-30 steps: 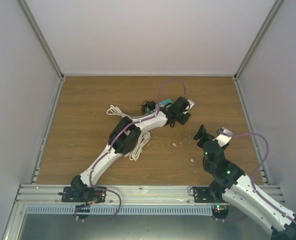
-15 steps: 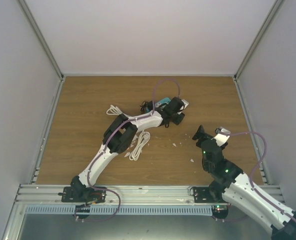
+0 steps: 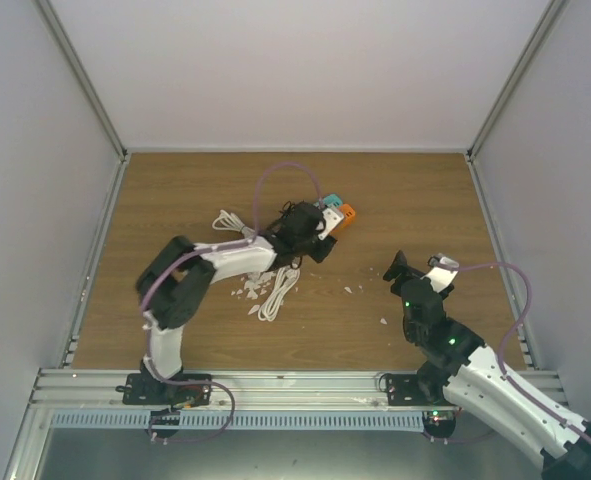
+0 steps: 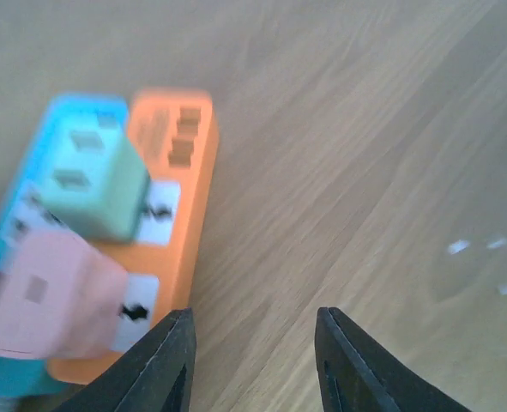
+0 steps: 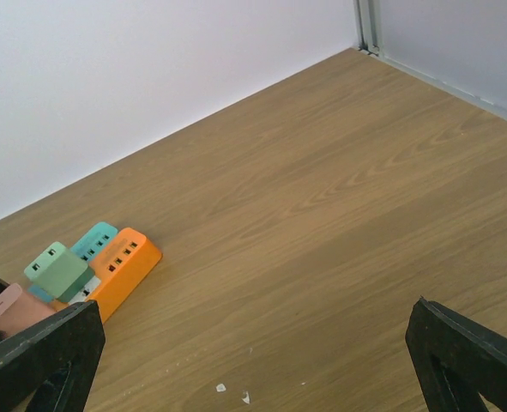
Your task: Insert the plug
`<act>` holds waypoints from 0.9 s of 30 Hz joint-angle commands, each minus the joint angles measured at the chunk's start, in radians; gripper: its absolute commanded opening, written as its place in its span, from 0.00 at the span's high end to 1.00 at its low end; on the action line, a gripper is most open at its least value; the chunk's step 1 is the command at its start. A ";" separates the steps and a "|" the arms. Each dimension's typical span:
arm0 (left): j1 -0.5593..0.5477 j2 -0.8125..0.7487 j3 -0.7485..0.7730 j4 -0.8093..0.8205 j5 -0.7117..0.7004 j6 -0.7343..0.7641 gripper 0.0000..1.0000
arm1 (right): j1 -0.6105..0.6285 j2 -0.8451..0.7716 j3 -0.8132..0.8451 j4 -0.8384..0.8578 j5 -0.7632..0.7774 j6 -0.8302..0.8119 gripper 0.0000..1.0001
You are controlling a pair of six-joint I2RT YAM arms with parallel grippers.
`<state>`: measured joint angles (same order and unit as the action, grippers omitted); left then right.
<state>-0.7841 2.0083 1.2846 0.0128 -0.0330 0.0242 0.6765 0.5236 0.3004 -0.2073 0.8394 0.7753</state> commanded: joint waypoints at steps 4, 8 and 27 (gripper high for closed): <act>0.050 -0.344 -0.238 0.210 0.197 -0.013 0.63 | -0.005 -0.004 0.017 0.018 0.032 0.008 0.00; 0.068 -0.469 -0.470 0.318 0.209 -0.110 0.70 | -0.005 -0.003 0.011 0.020 0.042 0.009 0.00; 0.120 -0.446 -0.753 0.390 0.222 -0.264 1.00 | -0.005 0.072 0.010 0.070 0.014 -0.002 0.00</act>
<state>-0.6815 1.5379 0.5652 0.3107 0.1749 -0.1967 0.6765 0.5919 0.3004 -0.1642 0.8291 0.7719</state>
